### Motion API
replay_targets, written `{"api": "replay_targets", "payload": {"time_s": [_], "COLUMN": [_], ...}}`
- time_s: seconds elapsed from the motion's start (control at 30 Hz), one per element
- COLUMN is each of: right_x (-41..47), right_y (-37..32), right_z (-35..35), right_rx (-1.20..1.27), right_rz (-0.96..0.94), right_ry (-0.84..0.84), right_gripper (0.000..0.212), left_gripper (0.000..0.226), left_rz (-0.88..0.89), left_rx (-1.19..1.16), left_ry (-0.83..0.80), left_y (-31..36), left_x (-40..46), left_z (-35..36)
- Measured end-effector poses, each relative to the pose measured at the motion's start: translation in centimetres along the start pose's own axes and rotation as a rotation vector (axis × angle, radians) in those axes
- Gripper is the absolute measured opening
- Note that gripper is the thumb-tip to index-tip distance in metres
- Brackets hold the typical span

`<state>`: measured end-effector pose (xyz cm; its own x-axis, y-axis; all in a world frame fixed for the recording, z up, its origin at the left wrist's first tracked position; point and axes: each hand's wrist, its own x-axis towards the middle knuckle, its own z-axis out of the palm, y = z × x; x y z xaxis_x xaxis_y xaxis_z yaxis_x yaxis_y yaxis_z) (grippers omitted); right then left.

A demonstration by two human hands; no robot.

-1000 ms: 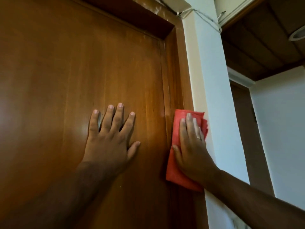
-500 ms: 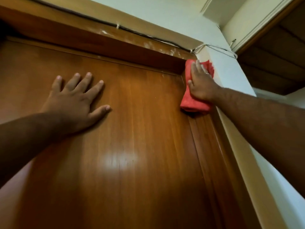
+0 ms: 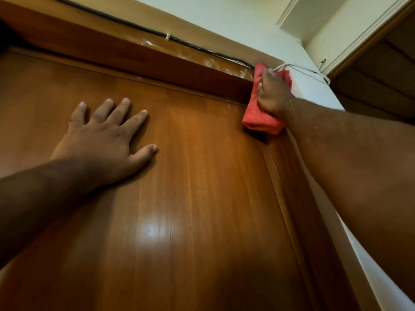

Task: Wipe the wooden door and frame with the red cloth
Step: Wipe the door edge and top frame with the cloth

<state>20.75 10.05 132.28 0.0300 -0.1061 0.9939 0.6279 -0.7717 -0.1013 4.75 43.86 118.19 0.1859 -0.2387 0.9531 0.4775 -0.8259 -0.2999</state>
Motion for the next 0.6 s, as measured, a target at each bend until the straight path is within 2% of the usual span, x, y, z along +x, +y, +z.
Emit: {"api": "replay_targets", "payload": {"time_s": [0.1, 0.17, 0.3, 0.4, 0.5, 0.6], "right_x": [-0.8, -1.4, -2.0, -2.1, -2.1, -2.0], "right_y": [-2.5, -6.0, -12.8, -13.0, -8.9, -3.5], "right_z": [0.0, 0.4, 1.4, 1.4, 1.4, 1.0], "right_rx": [-0.014, 0.020, 0.027, -0.037, -0.045, -0.074], "right_rz": [-0.012, -0.123, -0.381, -0.455, -0.372, -0.080], "right_ry": [-0.046, -0.042, -0.016, -0.022, 0.011, -0.032], "right_gripper": [0.074, 0.083, 0.091, 0.096, 0.096, 0.086], "left_gripper": [0.095, 0.095, 0.096, 0.096, 0.094, 0.093], "left_rz": [-0.011, -0.019, -0.026, -0.024, -0.022, -0.022], "left_rx": [0.013, 0.014, 0.013, 0.022, 0.020, 0.011], "left_ry": [-0.006, -0.017, -0.042, -0.052, -0.041, -0.035], "left_y": [0.1, 0.2, 0.5, 0.5, 0.4, 0.4], "left_x": [0.0, -0.2, -0.4, -0.6, -0.7, -0.5], "left_z": [-0.1, -0.3, -0.7, -0.8, -0.7, -0.6]}}
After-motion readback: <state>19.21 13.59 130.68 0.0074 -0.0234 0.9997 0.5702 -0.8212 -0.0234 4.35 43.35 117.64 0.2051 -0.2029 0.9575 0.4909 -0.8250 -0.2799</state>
